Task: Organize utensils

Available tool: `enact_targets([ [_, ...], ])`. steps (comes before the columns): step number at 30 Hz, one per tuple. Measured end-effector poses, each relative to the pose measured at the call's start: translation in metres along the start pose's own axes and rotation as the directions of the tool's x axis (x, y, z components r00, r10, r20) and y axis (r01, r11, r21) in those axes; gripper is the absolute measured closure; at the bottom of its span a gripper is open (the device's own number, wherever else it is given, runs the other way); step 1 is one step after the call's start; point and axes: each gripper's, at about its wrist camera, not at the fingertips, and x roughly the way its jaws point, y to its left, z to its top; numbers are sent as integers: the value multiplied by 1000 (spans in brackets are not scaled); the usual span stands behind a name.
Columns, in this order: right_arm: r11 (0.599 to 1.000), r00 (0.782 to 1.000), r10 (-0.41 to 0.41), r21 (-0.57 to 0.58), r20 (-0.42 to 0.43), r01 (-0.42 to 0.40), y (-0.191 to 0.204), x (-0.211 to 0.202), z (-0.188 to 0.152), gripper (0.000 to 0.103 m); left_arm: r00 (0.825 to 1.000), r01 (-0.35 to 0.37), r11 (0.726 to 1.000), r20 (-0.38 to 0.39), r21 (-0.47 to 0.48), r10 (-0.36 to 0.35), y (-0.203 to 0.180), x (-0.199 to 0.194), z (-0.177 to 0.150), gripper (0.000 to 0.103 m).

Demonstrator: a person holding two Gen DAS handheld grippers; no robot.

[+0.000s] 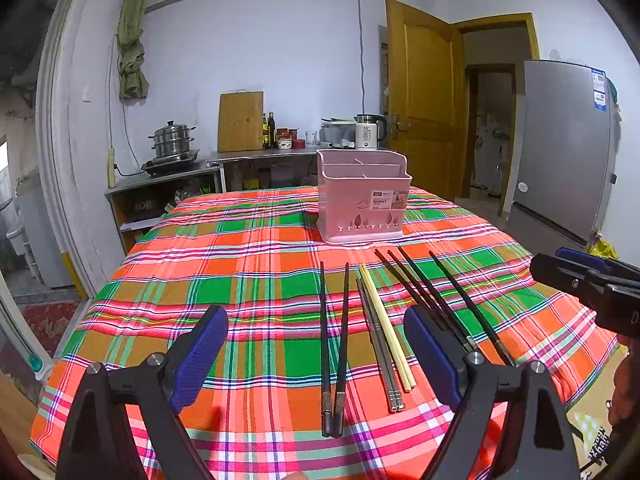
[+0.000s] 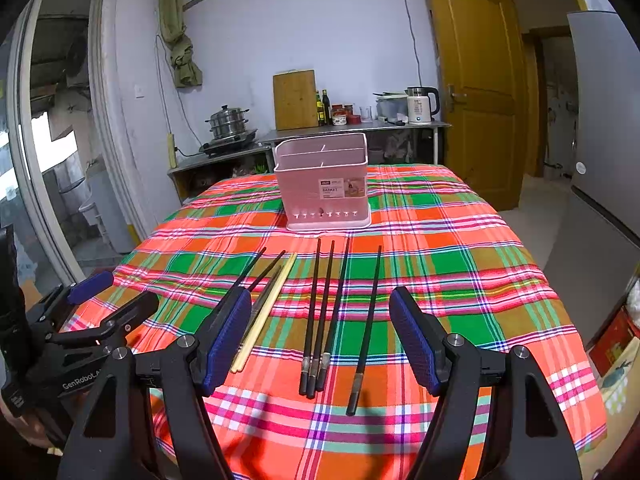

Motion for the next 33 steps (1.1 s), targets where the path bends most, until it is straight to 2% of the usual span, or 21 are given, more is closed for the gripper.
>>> enact_targets([
  [24,1000,1000,-1,3,-7,1,0,3,-1,31,1000,5,1000,-20,-7,-5,3,6,-1,14],
  [28,1000,1000,-6,7,-26,6,-2,9,-1,31,999,6,1000,-42,0,-6,6,17,1,14],
  [33,1000,998,-15,5,-63,15,-9,26,2,31,992,36,999,-124,8,-35,15,49,7,15],
])
